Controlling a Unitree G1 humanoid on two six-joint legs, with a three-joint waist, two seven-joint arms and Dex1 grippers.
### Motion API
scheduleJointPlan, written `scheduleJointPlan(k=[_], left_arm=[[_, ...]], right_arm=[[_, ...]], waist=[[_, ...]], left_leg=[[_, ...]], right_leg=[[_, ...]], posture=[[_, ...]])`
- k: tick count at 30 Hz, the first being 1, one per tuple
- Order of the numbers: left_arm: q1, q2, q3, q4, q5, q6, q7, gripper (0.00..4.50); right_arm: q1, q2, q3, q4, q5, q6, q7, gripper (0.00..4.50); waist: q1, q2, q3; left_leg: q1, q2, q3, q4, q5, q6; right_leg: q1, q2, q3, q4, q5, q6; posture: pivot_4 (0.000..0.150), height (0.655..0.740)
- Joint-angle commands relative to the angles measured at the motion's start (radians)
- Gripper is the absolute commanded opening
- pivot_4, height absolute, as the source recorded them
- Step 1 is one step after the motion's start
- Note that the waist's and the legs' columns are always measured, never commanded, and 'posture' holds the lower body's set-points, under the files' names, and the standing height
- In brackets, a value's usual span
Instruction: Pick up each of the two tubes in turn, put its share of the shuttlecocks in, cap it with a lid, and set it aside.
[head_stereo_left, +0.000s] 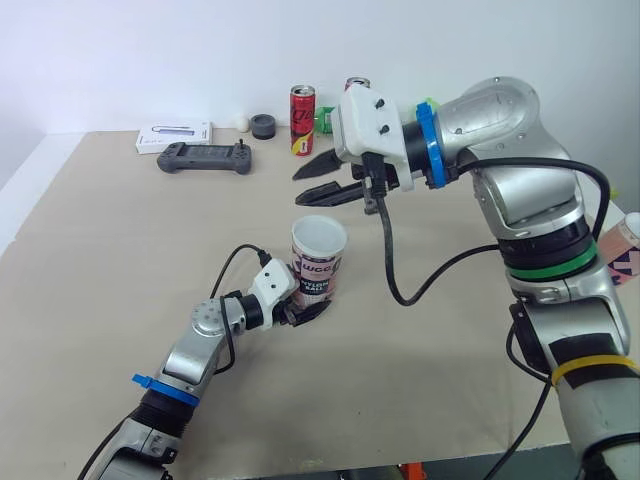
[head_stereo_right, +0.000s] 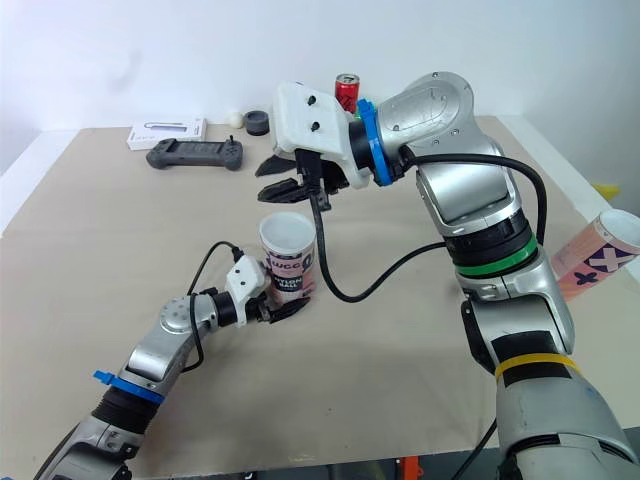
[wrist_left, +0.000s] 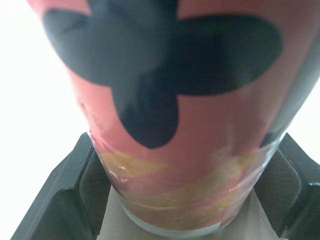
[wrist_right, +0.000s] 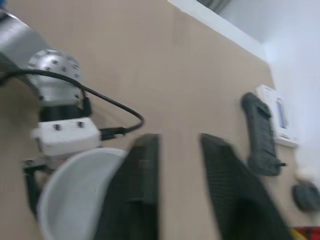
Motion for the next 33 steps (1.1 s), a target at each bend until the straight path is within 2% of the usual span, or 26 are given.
scheduleJointPlan(k=[1, 12, 21, 24, 27, 29, 31, 32, 33], left_arm=[[0.003, -0.001, -0.008, 0.008, 0.007, 0.003, -0.002, 3.64], [0.006, 0.002, -0.007, 0.004, 0.006, 0.005, -0.003, 3.64], [0.008, 0.0, -0.008, 0.004, 0.006, 0.004, -0.003, 3.64], [0.01, 0.003, -0.008, 0.0, 0.004, 0.007, -0.003, 3.64], [0.017, 0.009, -0.006, -0.013, -0.006, 0.02, -0.011, 3.64], [0.021, 0.024, 0.007, -0.028, -0.026, 0.043, -0.028, 4.29], [0.023, 0.047, 0.013, -0.048, -0.044, 0.068, -0.057, 4.46], [0.023, 0.055, 0.015, -0.057, -0.053, 0.079, -0.067, 4.5], [0.024, 0.062, 0.017, -0.062, -0.059, 0.085, -0.073, 4.5]], right_arm=[[0.015, -0.007, 0.002, -0.03, 0.011, 0.014, 0.007, 0.06], [0.154, -0.036, 0.17, -0.025, -0.082, 0.005, 0.048, 0.06], [0.201, -0.031, 0.23, 0.007, -0.157, -0.027, 0.056, 0.06], [0.202, -0.02, 0.155, -0.004, -0.095, 0.002, 0.05, 0.06], [0.197, 0.023, 0.009, -0.011, 0.023, 0.029, 0.012, 0.06], [0.203, 0.045, -0.137, -0.032, 0.134, 0.078, -0.035, 0.0], [0.213, 0.07, -0.253, -0.051, 0.231, 0.139, -0.098, 0.0], [0.219, 0.074, -0.283, -0.061, 0.264, 0.168, -0.118, 0.66], [0.224, 0.074, -0.299, -0.069, 0.284, 0.186, -0.131, 0.92]], waist=[[0.0, 0.0, 0.0], [0.0, 0.0, -0.001], [0.0, 0.001, -0.007], [0.0, 0.001, -0.012], [0.0, 0.0, -0.012], [0.0, 0.001, -0.01], [0.0, 0.002, -0.009], [0.0, 0.002, -0.009], [0.0, 0.002, -0.009]], left_leg=[[0.0, 0.0, 0.0, 0.0, 0.0, 0.0], [0.001, 0.0, -0.001, 0.0, 0.0, 0.0], [0.004, 0.0, 0.0, 0.0, 0.0, 0.0], [0.006, 0.0, 0.0, -0.001, 0.0, 0.0], [0.006, 0.0, 0.0, -0.001, 0.0, 0.0], [0.005, 0.001, 0.0, -0.001, 0.0, 0.0], [0.002, 0.001, 0.0, -0.001, 0.0, 0.0], [0.0, 0.0, -0.001, -0.001, 0.0, 0.0], [0.0, 0.0, -0.001, -0.001, 0.0, 0.0]], right_leg=[[0.0, 0.0, 0.0, 0.0, 0.0, 0.0], [0.001, 0.0, 0.0, 0.0, 0.0, 0.0], [0.004, 0.0, 0.0, 0.0, -0.003, -0.005], [0.005, 0.0, 0.0, 0.0, -0.004, -0.006], [0.005, 0.0, 0.0, 0.0, -0.004, -0.006], [0.004, 0.0, 0.0, 0.0, -0.004, -0.006], [0.001, 0.001, 0.0, 0.0, -0.001, -0.002], [0.0, 0.001, 0.0, 0.0, -0.001, -0.001], [-0.001, 0.001, 0.0, 0.0, -0.002, -0.001]], posture=[[0.15, 0.74], [0.15, 0.74], [0.15, 0.74], [0.15, 0.74], [0.15, 0.74], [0.15, 0.74], [0.15, 0.74], [0.15, 0.74], [0.15, 0.74]])
